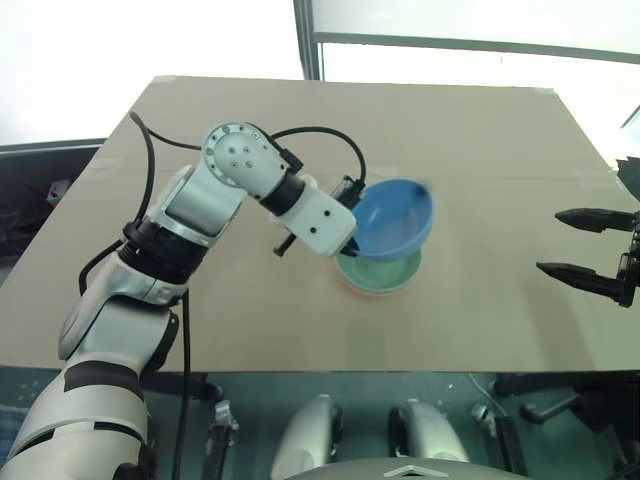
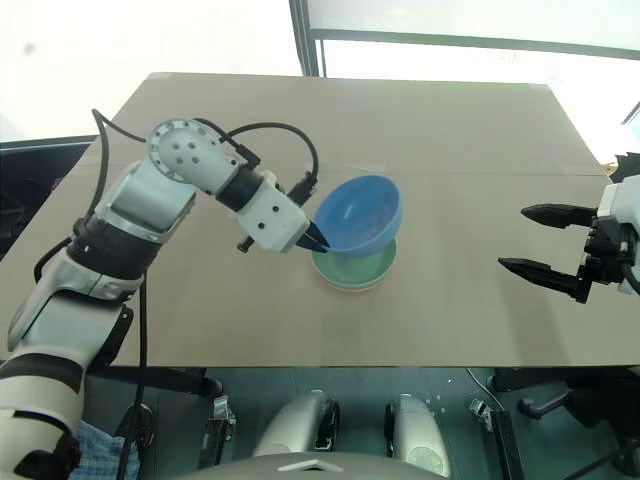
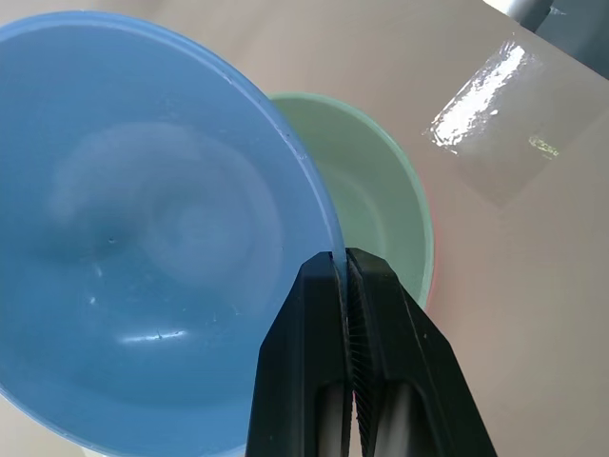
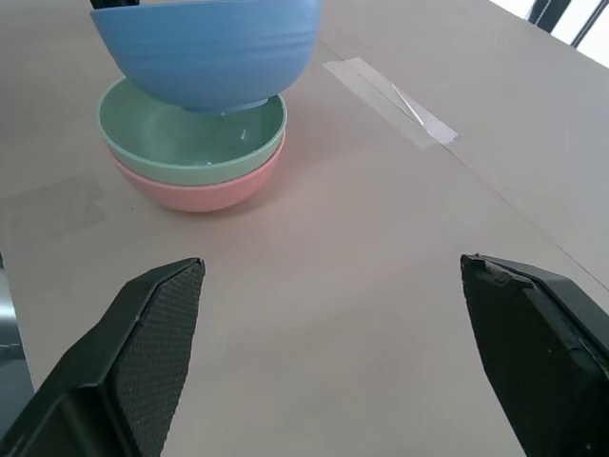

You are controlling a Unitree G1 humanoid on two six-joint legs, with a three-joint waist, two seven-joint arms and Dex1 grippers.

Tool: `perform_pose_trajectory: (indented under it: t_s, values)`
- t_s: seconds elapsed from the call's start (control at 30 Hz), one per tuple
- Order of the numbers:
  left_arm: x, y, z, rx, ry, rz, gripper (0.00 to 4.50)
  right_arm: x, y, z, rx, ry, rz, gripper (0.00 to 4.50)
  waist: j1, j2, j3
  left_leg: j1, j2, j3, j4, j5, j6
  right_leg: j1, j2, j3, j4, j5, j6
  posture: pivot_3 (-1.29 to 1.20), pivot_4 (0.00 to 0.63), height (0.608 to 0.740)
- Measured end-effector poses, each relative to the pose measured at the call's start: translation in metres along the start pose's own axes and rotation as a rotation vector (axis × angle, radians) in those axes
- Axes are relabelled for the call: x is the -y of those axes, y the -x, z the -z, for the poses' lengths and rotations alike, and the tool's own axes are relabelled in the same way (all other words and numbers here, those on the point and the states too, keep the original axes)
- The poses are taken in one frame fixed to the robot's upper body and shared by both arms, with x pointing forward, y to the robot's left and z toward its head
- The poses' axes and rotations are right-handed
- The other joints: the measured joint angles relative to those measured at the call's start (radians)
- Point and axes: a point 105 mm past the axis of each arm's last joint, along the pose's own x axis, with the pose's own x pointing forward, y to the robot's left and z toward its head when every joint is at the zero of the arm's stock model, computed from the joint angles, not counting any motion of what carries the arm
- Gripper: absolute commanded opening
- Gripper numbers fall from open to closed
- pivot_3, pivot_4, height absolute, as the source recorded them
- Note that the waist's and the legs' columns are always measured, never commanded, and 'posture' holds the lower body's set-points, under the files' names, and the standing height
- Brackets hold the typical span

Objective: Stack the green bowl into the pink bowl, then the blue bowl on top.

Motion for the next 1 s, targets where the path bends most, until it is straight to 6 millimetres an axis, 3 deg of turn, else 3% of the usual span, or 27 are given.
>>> perform_pose_trajectory:
  t_s: [0.13,0.17,0.23,0.3,0.67,0.83,1.0]
  values:
    - [0.0,0.0,0.0,0.0,-0.007,-0.001,2.29,0.0,0.0,0.0,-0.001,0.001,0.001,4.5,0.0,0.0,0.0,0.0,0.0,0.0,0.0,0.0,0.0,0.0,0.0,0.0,0.0,0.0,0.0,0.0,0.15,0.74]
    - [-0.001,-0.001,-0.001,0.003,-0.011,-0.001,3.0,0.0,0.0,0.0,-0.002,0.0,0.001,4.5,0.0,0.0,0.0,0.0,0.0,0.0,0.0,0.0,0.0,0.0,0.0,0.0,0.0,0.0,0.0,0.0,0.15,0.74]
    - [-0.001,-0.001,-0.001,0.004,-0.011,-0.001,3.44,0.0,0.0,0.001,-0.002,0.0,0.001,4.5,0.0,0.0,0.0,0.0,0.0,0.0,0.0,0.0,0.0,0.0,0.0,0.0,0.0,0.0,0.0,0.0,0.15,0.74]
    - [-0.001,-0.002,-0.002,0.007,-0.013,-0.001,4.34,0.0,0.0,0.001,-0.003,-0.001,0.0,4.5,0.0,0.0,0.0,0.0,0.0,0.0,0.0,0.0,0.0,0.0,0.0,0.0,0.0,0.0,0.0,0.0,0.15,0.74]
    - [-0.011,0.004,-0.007,0.084,0.05,-0.077,4.44,-0.001,0.0,0.003,-0.008,-0.008,-0.001,4.5,-0.001,0.0,0.0,0.0,0.0,0.0,0.0,0.0,0.0,0.0,0.0,0.0,0.0,0.0,0.0,0.0,0.15,0.74]
    - [-0.008,0.018,0.001,0.257,0.352,-0.193,4.44,-0.002,0.003,0.006,-0.018,-0.02,0.005,4.5,-0.002,0.0,0.0,0.0,0.001,0.0,0.0,0.0,0.0,0.0,0.0,0.0,0.0,0.0,0.0,0.0,0.15,0.74]
    - [0.018,0.036,0.035,0.283,0.675,-0.391,4.44,-0.007,0.01,0.012,-0.023,-0.038,0.028,4.5,-0.004,0.001,0.0,0.001,0.001,0.0,-0.001,0.0,0.0,0.0,0.0,0.001,0.0,0.0,0.0,0.0,0.15,0.74]
